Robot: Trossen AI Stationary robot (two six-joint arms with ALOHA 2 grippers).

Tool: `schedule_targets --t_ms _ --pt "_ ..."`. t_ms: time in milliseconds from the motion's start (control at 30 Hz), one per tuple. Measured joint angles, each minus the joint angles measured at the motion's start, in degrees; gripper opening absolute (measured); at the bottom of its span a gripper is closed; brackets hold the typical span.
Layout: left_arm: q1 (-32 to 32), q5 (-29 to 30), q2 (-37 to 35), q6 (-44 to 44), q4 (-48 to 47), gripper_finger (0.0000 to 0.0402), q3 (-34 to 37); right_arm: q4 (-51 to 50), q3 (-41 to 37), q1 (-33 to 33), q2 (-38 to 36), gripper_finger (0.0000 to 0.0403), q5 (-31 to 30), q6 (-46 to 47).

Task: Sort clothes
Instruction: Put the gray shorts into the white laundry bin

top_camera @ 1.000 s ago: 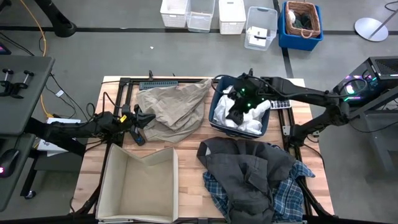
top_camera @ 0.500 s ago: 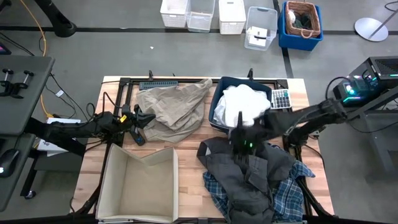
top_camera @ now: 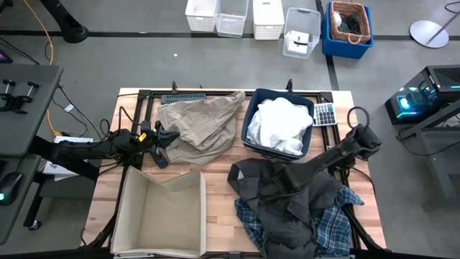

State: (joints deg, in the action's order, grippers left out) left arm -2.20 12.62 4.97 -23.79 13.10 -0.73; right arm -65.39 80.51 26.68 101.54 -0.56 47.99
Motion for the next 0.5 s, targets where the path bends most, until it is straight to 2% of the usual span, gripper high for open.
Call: schedule_targets --t_ms 167,367,433,500 --pt "0.0 0.0 0.0 0.0 0.0 0.0000 0.0 0.0 0.0 -0.4 4.2 0.0207 1.2 -0.5" --pt "0.0 0.0 0.0 0.0 0.0 0.0000 0.0 0.9 0.0 -1.2 12.5 0.0201 -1.6 0.8" --pt "0.0 0.0 0.0 0.0 0.0 0.0000 0.0 1.9 0.3 -1.1 15.6 0.0182 -1.8 -1.6" --pt "0.0 0.0 0.0 0.0 0.0 0.0000 0.0 2.3 0.3 -1.0 17.7 0.0137 -1.8 -2.8"
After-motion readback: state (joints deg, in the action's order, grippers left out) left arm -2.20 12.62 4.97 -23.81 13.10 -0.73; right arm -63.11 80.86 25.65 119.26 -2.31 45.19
